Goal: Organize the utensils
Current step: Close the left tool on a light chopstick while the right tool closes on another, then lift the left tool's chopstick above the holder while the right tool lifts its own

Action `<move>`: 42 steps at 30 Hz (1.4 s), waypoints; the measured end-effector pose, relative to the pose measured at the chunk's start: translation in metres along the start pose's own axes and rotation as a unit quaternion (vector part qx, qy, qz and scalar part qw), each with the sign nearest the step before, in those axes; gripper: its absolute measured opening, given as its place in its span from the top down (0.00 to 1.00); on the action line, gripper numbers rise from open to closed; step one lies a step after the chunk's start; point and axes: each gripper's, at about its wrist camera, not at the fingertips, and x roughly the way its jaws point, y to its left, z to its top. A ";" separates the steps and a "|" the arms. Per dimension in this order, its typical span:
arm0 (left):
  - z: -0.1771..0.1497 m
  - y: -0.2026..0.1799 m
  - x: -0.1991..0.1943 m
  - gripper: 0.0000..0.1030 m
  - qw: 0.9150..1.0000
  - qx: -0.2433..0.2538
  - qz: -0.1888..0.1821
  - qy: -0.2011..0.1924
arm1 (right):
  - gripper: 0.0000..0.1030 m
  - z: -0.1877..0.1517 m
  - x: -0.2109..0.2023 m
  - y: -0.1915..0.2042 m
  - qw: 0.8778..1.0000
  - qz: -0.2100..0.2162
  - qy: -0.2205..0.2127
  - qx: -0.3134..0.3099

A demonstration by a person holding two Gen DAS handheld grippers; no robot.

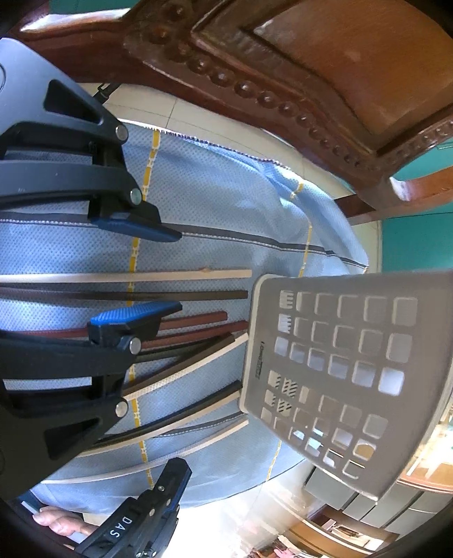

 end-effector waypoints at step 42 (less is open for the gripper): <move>-0.010 0.011 -0.145 0.94 0.980 -0.026 -0.052 -0.189 | 0.94 -0.017 -0.150 0.011 0.966 0.116 -0.219 -0.079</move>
